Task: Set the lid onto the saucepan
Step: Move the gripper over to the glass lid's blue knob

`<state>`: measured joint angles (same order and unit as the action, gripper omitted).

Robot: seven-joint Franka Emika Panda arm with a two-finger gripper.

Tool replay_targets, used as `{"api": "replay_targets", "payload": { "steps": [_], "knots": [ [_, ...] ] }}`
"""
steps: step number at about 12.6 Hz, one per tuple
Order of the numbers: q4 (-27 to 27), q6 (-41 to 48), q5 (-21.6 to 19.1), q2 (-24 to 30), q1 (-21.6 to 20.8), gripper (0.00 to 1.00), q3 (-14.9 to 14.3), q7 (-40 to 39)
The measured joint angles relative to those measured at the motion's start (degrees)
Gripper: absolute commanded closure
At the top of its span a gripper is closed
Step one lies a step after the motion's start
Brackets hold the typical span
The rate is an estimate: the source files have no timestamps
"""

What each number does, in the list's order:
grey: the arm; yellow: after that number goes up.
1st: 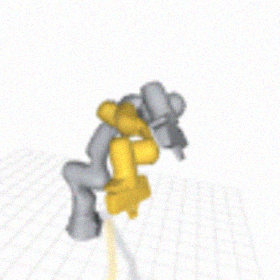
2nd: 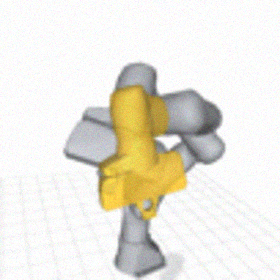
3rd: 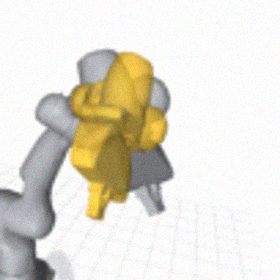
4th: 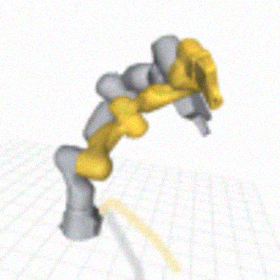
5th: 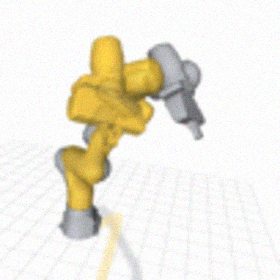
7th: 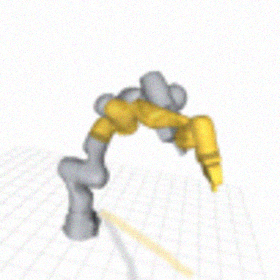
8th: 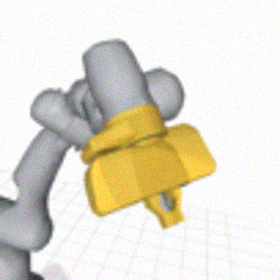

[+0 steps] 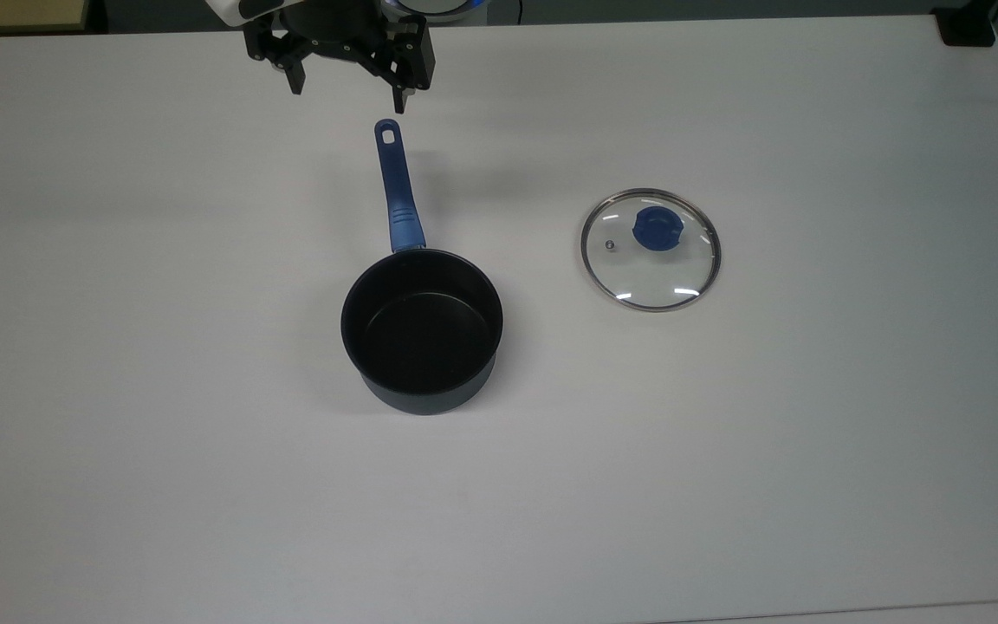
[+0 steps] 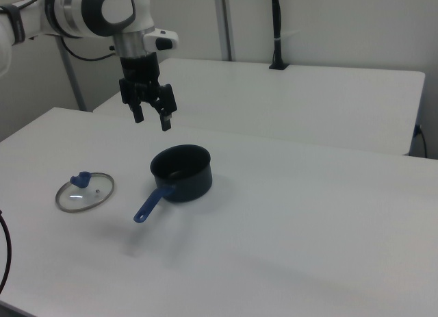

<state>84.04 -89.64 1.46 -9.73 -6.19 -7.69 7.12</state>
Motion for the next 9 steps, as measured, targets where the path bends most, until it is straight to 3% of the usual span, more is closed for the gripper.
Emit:
{"api": "replay_targets", "payload": {
  "steps": [9],
  "knots": [
    [-0.1, 0.0, 0.0, 0.0, 1.0, 0.00, 0.0, 0.0]
  ]
}}
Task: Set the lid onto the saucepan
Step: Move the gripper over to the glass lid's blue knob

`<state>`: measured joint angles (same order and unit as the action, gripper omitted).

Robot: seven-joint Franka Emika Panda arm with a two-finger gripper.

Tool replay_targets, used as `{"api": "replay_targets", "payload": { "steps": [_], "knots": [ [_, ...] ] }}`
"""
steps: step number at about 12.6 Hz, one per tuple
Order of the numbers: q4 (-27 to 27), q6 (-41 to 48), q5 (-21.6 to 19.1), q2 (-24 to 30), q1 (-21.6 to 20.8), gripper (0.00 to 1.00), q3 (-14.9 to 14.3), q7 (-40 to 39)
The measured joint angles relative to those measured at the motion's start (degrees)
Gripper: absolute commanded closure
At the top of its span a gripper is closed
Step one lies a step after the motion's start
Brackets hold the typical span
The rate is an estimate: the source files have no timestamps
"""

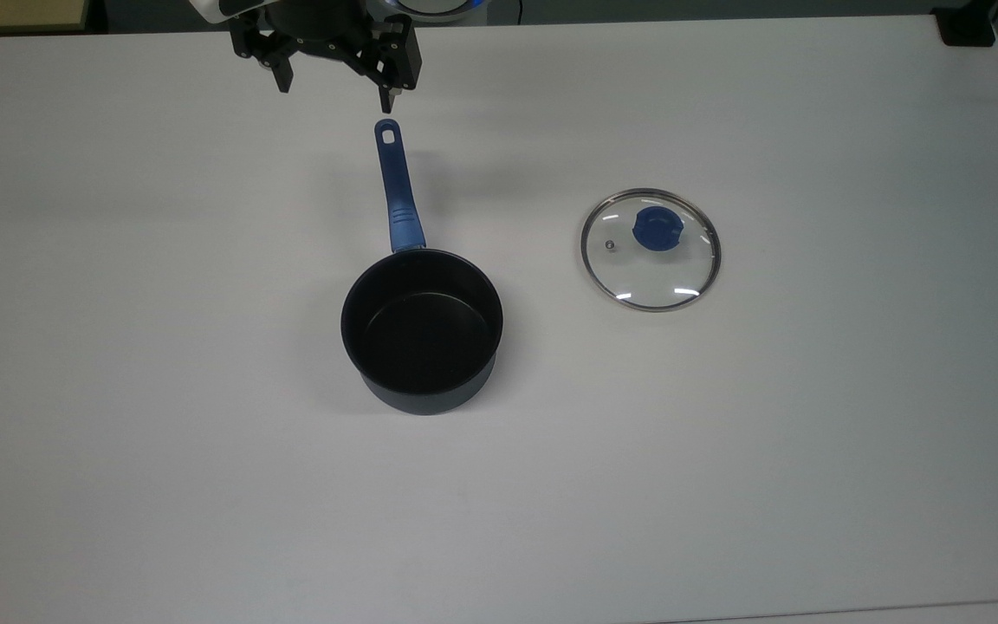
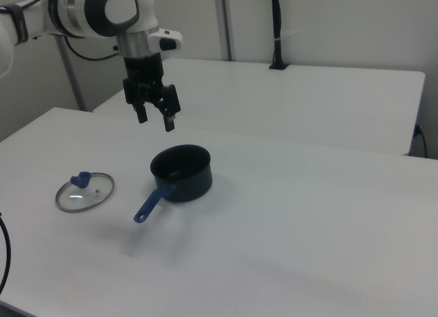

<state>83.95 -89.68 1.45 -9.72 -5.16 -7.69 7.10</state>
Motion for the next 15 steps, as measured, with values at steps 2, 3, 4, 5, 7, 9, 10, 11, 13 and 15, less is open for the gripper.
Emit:
{"api": "replay_targets", "payload": {
  "steps": [2, 3, 4, 5, 7, 9, 10, 11, 13, 15],
  "knots": [
    [0.0, 0.0, -0.1, 0.0, 0.0, 0.00, 0.0, 0.0],
    [0.0, 0.0, -0.6, 0.0, -0.1, 0.00, 0.0, 0.0],
    [0.1, 0.0, -1.1, 0.0, -0.2, 0.00, 0.1, 0.0],
    [0.2, 0.0, -1.2, -0.1, -0.4, 0.00, 0.2, 0.0],
    [0.3, 0.0, -1.3, -0.5, -1.7, 0.00, 0.3, 0.0],
    [0.3, 0.0, -1.7, -1.0, -4.6, 0.00, 0.4, 0.9],
    [0.3, 0.0, -2.8, -1.2, -6.8, 0.00, 0.4, 2.7],
    [0.4, 0.0, -3.6, -1.5, -9.3, 0.00, 0.4, 5.5],
    [0.4, -0.4, -4.3, -2.8, -14.6, 0.00, 0.5, 10.9],
    [1.4, -5.3, -5.0, -5.2, -19.4, 0.00, 0.6, 16.6]
  ]
}}
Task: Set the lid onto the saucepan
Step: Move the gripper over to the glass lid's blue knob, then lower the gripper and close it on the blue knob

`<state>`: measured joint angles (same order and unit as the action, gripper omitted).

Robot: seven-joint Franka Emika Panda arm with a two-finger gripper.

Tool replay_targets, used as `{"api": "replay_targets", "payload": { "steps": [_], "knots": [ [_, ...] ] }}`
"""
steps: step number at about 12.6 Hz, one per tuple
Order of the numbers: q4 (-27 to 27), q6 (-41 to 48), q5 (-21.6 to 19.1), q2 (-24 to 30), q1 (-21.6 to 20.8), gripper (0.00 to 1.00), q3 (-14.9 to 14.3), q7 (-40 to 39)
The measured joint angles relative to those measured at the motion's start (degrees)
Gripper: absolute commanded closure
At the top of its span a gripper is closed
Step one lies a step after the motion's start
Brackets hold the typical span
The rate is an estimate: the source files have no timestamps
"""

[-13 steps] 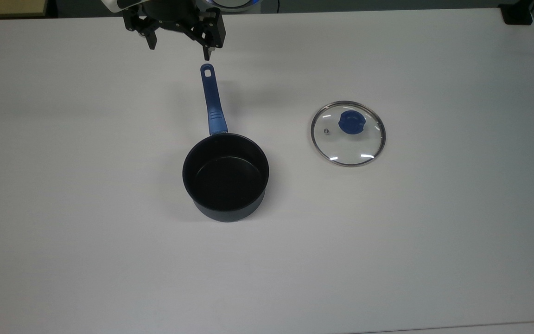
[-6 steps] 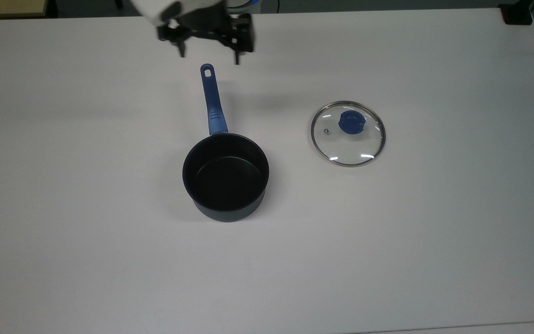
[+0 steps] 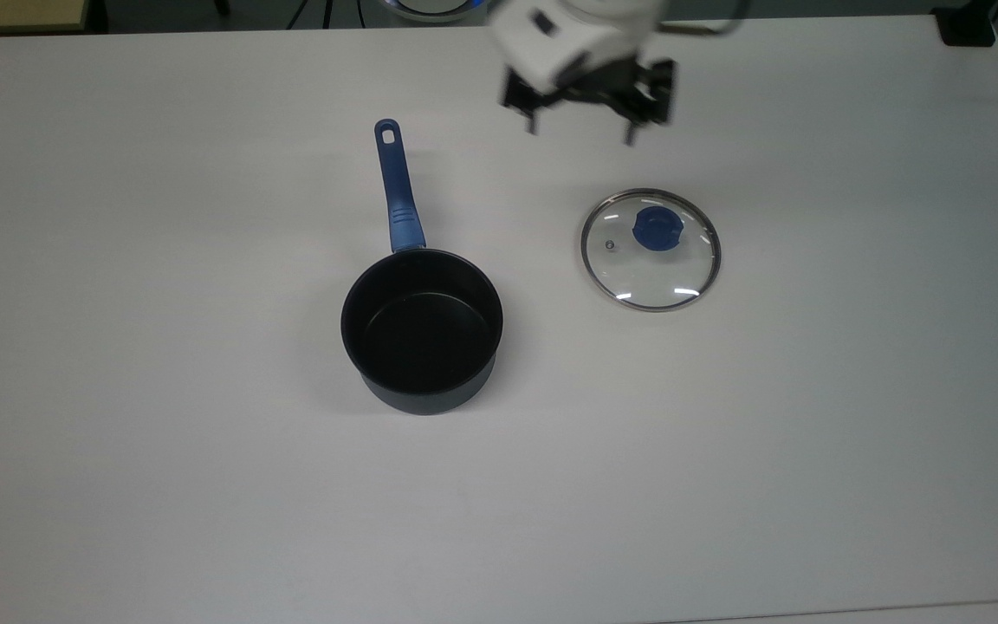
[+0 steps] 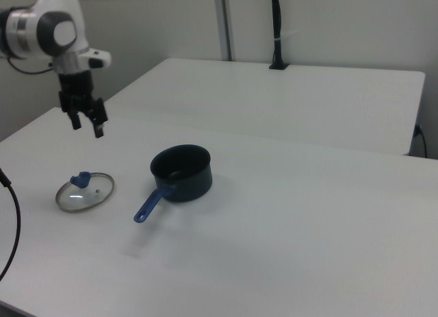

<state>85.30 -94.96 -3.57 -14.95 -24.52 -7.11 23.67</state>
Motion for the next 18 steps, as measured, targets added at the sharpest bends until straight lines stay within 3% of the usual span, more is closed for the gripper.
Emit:
{"api": "replay_targets", "payload": {
  "steps": [4, 14, 15, 18],
  "knots": [
    [2.3, -7.1, 0.0, -6.7, -6.8, 0.00, 0.1, 7.2],
    [5.7, -17.8, 0.0, -14.2, -9.1, 0.04, 0.1, 12.0],
    [5.7, -18.5, 0.0, -14.6, -9.2, 0.08, 0.1, 12.5],
    [5.7, -18.6, 0.0, -14.9, -9.3, 0.40, 0.1, 12.8]
  ]
}}
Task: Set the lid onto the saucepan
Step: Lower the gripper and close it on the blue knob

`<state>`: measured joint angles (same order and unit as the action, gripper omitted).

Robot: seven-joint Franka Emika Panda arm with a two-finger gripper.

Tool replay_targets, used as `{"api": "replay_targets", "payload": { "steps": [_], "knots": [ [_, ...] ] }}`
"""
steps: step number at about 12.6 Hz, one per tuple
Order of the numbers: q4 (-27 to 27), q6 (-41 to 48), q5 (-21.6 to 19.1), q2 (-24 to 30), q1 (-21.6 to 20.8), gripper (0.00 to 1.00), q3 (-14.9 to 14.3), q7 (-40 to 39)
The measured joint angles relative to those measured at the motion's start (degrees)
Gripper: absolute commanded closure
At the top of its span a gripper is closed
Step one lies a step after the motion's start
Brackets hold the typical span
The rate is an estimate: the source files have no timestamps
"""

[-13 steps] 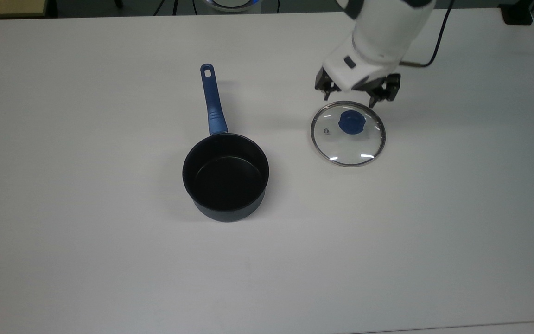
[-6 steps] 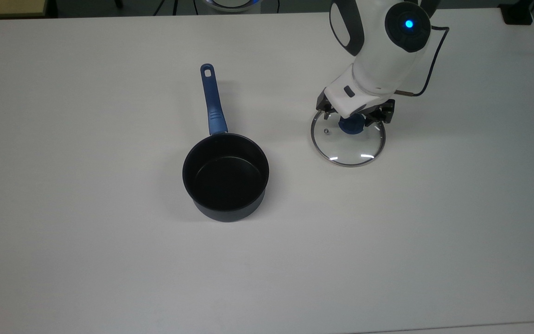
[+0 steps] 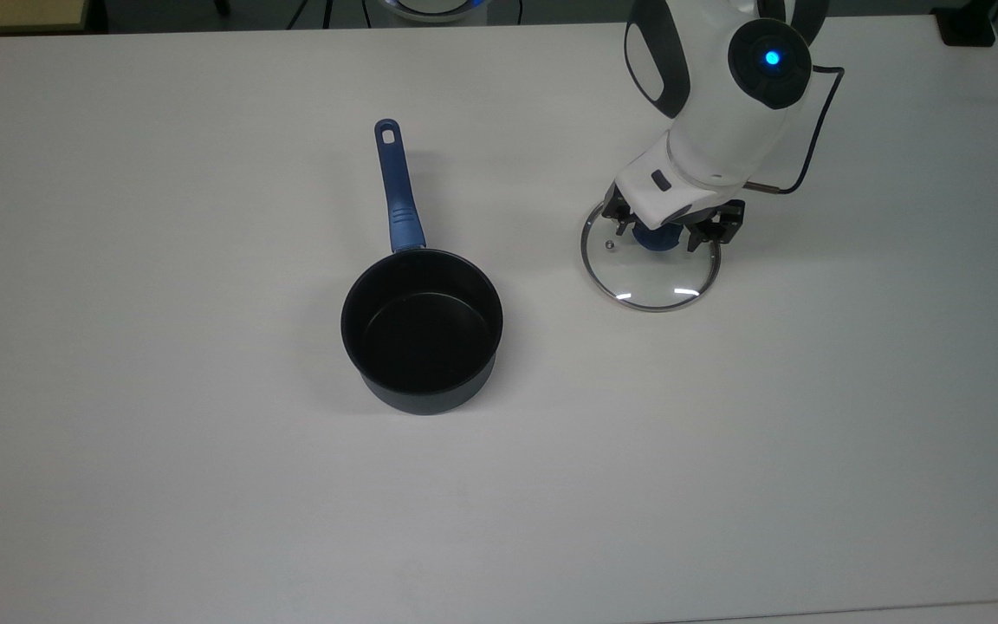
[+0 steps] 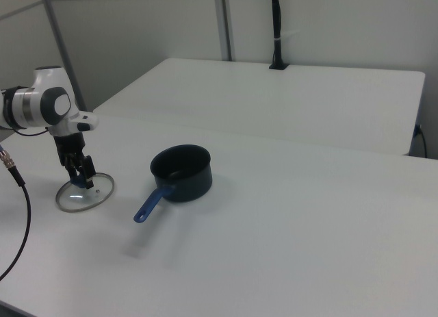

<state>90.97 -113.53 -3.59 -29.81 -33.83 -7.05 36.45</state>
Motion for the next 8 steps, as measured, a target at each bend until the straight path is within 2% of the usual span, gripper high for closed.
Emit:
{"api": "replay_targets", "payload": {
  "steps": [3, 8],
  "knots": [
    [-0.1, 0.0, 0.0, 0.0, 0.0, 0.59, 0.0, 0.0],
    [-0.3, 0.0, 0.0, 0.3, 0.0, 0.62, -0.4, 0.1]
  ]
}}
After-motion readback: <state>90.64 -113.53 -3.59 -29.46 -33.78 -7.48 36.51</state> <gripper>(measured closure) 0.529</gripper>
